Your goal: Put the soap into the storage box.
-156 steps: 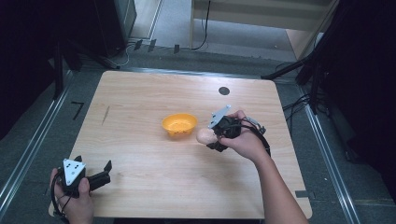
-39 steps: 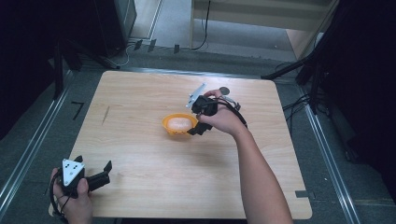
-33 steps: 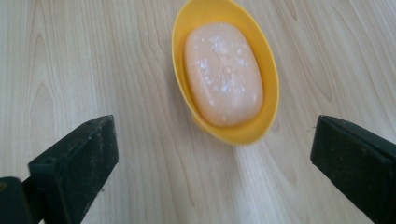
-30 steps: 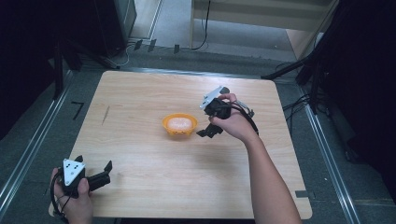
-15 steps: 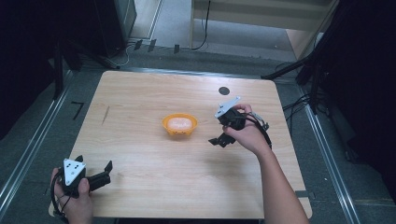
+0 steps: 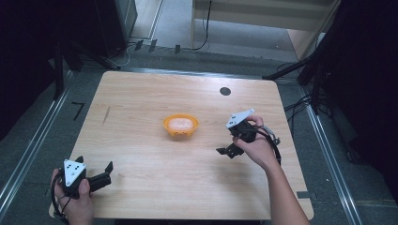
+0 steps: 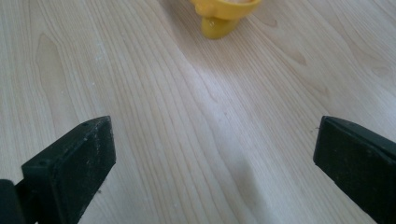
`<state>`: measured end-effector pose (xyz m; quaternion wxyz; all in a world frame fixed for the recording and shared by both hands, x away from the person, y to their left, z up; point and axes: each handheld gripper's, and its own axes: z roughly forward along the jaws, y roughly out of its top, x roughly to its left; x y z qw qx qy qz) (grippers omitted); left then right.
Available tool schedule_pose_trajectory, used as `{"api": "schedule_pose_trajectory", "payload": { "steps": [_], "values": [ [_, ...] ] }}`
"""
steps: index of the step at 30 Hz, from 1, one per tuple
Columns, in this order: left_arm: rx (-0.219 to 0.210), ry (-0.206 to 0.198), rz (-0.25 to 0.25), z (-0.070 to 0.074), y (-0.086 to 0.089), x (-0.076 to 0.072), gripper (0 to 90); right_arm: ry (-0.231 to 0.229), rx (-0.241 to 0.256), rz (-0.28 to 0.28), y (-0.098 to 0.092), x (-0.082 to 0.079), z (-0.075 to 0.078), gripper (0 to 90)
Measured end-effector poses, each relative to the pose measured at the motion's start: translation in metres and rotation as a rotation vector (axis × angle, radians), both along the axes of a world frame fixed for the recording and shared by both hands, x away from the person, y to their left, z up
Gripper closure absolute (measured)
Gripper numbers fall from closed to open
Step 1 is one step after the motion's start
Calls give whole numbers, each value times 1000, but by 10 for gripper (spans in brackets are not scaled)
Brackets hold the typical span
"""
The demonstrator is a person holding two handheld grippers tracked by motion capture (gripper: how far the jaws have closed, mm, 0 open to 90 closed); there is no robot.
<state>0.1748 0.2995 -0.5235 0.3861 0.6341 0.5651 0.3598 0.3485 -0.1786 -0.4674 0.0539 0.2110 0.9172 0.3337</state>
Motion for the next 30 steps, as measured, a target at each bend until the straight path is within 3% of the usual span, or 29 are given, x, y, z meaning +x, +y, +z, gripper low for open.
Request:
{"api": "schedule_pose_trajectory", "payload": {
  "steps": [10, 30],
  "values": [
    [8, 7, -5, 0, -1, 1, 0, 12, 35, -75, -31, -19, -15, 0],
    [19, 5, -15, 0, -2, 0, 0, 14, 77, -154, -67, -48, -37, 0]
  ]
}}
